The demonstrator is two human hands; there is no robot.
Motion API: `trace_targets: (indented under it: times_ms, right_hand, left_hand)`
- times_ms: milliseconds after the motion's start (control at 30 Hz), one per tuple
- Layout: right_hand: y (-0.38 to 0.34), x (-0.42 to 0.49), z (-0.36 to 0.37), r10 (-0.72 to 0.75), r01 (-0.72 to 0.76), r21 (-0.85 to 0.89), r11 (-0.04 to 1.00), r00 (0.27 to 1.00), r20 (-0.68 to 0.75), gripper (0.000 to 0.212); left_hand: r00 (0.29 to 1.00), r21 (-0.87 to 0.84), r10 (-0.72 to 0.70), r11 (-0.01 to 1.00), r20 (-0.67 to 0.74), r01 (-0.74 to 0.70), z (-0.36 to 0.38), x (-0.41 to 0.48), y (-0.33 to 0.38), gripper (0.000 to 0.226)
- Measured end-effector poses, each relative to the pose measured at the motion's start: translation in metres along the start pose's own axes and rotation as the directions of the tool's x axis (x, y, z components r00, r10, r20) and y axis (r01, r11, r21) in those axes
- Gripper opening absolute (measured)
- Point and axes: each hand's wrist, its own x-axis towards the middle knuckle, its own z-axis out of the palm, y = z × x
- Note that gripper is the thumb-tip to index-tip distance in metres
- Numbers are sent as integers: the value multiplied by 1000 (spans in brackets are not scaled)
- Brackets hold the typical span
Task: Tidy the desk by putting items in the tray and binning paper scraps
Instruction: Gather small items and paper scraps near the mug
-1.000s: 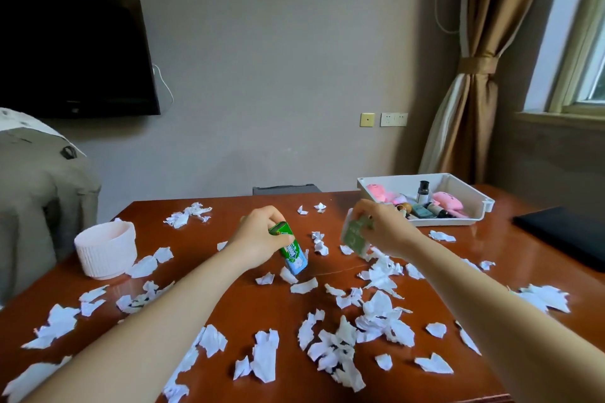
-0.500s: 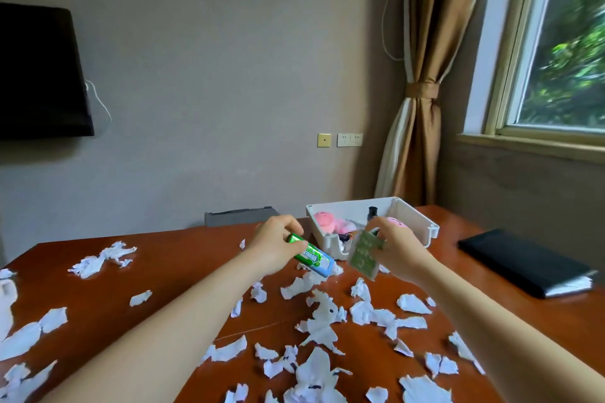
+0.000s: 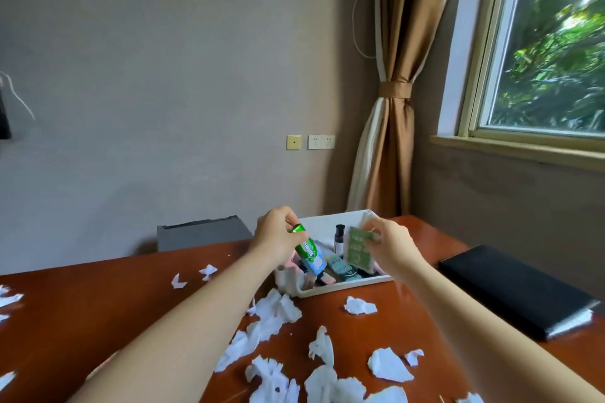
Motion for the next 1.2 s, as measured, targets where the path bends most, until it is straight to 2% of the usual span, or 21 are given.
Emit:
trace_targets:
  times_ms: [200, 300, 367, 500, 633, 800, 967, 1200]
  right_hand:
    - [12, 33, 32, -45, 47, -9, 999, 991, 123, 36]
    - [23, 46, 47, -43, 47, -14, 999, 982, 186, 36]
    - [30, 52, 56, -57, 64, -26, 998, 974, 217, 35]
    - [39, 56, 72, -69, 93, -88, 992, 967, 245, 32]
    - [45, 55, 76, -76, 104, -115, 988, 972, 222, 34]
    - [49, 51, 76, -95, 111, -101, 989, 984, 149, 35]
    - [45, 43, 65, -121, 138, -122, 983, 983, 135, 28]
    - [26, 22, 24, -115, 132, -125, 983, 984, 137, 21]
  left_hand:
    - [997, 124, -32, 992, 65, 24, 36, 40, -15, 16]
    - [990, 172, -74, 984, 123, 52, 52, 54, -19, 23]
    - [985, 208, -92, 976, 146, 60, 63, 61, -22, 10]
    - [978, 299, -123, 952, 166, 69, 83, 65, -27, 23]
    - [975, 331, -93, 943, 202, 22, 94, 65, -26, 23]
    - [975, 384, -15, 921, 221, -73, 103, 53, -27, 14]
    - [973, 444, 58, 883, 225, -155, 96, 43, -25, 22]
    - [940, 452, 139, 849, 310, -274, 55, 14, 0, 30]
